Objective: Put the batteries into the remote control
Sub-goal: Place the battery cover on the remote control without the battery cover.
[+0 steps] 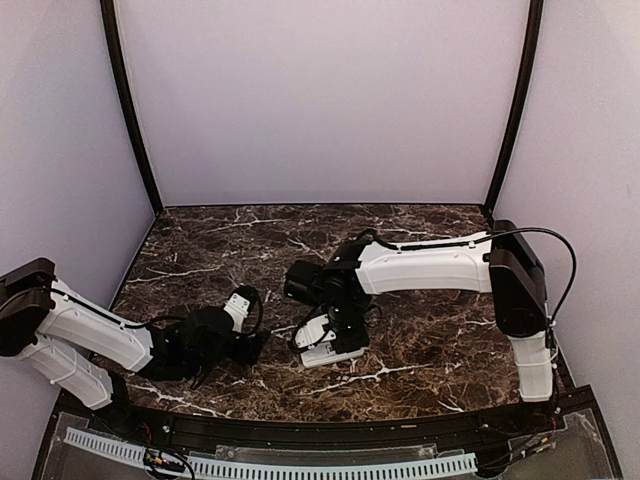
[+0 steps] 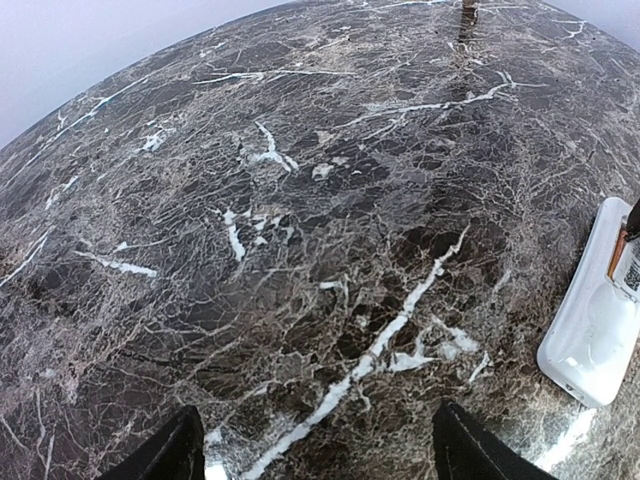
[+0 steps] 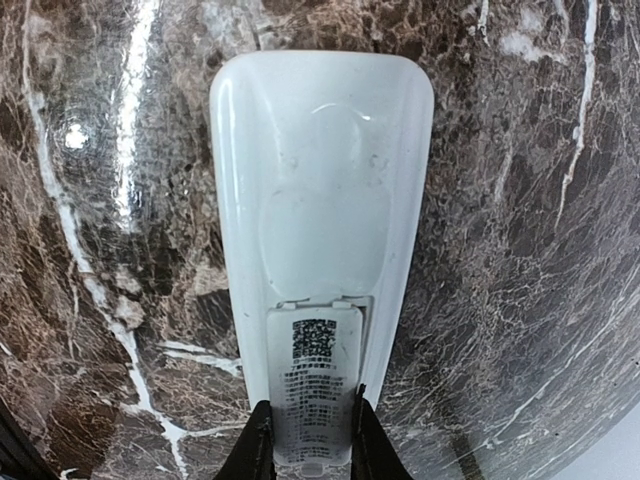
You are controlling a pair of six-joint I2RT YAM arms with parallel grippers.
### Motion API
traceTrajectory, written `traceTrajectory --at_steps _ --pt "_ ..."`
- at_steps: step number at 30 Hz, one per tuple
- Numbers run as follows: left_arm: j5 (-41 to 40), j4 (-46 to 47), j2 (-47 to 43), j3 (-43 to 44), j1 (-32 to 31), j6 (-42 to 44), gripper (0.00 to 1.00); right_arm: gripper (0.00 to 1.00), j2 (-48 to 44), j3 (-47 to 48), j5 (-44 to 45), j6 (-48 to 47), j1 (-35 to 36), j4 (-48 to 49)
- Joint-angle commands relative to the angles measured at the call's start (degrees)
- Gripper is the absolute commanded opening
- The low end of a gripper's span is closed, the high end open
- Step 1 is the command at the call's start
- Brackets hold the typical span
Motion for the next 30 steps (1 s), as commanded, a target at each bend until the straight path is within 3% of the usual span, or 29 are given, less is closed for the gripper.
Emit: traceTrajectory --at_steps 1,30 --pt "-0.28 0.91 0.15 -0.92 -0.03 0.08 0.78 0.15 0.82 1.27 -0.64 -0.25 0.42 -0.47" --pt "0.45 0.71 1.18 -0.2 -0.05 1.47 0.78 0.14 1.23 0.41 -1.11 0.01 -0.4 -1.58"
